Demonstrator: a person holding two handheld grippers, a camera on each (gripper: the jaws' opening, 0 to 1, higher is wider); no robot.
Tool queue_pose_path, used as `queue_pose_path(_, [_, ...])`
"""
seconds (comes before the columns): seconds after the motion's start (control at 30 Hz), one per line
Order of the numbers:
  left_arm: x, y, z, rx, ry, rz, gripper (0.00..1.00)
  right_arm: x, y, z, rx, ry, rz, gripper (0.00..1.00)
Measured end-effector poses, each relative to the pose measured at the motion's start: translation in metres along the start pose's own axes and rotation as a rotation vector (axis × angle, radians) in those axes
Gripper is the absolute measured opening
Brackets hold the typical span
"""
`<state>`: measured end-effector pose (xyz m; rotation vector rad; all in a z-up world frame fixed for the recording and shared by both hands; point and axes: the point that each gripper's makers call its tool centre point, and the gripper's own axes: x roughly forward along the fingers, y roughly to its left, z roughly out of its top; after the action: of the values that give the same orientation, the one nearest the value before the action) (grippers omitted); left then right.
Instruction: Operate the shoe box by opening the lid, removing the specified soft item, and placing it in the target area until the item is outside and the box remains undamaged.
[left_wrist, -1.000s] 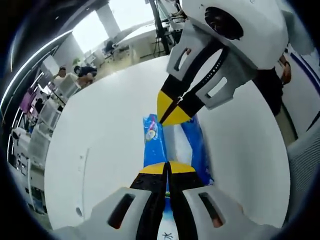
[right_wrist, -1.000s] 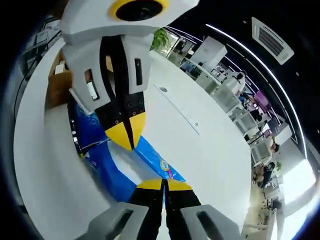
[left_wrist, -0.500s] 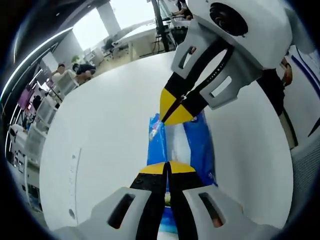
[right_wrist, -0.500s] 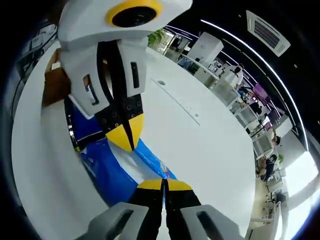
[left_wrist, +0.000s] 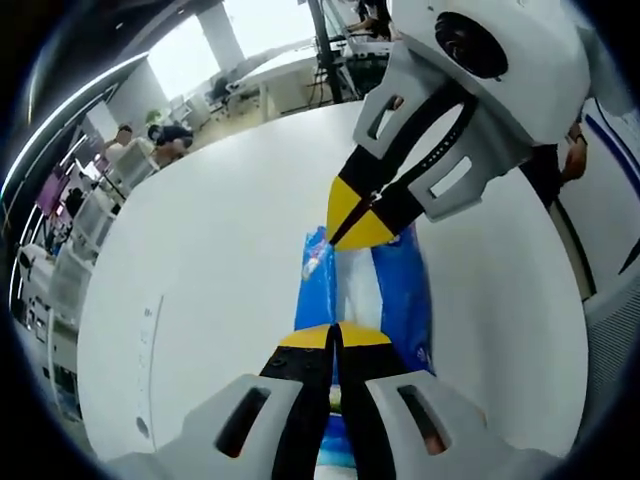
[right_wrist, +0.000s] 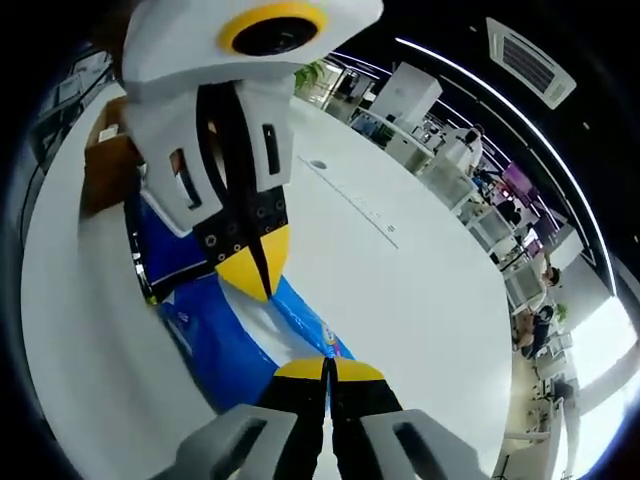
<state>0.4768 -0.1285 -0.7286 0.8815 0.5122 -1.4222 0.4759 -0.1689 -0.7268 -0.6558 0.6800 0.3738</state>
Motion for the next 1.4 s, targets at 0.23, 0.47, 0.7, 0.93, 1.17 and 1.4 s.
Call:
queue_pose_path(0.23, [0.001, -0.001, 0.000, 0.006, -0.003, 0.000, 0.01, -0.001, 0.002, -0.001, 0.000, 0.009, 0.002, 0.00])
queue_pose_path(0.47, [-0.008, 0.003, 0.001, 0.016, -0.003, 0.012, 0.01, -0.004, 0.004, -0.003, 0.021, 0.021, 0.015, 0.00])
queue_pose_path(0.7, [-0.018, 0.008, 0.003, 0.028, -0.005, 0.025, 0.03, -0.008, 0.002, -0.004, 0.029, 0.022, 0.010, 0.00])
queue_pose_path(0.93, [-0.034, 0.013, 0.000, -0.023, -0.023, 0.028, 0.08, -0.012, 0.008, 0.002, 0.073, 0.004, 0.032, 0.05])
queue_pose_path(1.17, [-0.049, 0.012, -0.004, -0.073, -0.039, 0.034, 0.12, -0.019, 0.012, 0.010, 0.099, -0.007, 0.042, 0.16])
queue_pose_path(1.4, [-0.064, 0.008, -0.008, -0.131, -0.056, 0.027, 0.18, -0.028, 0.013, 0.018, 0.149, -0.020, 0.058, 0.26])
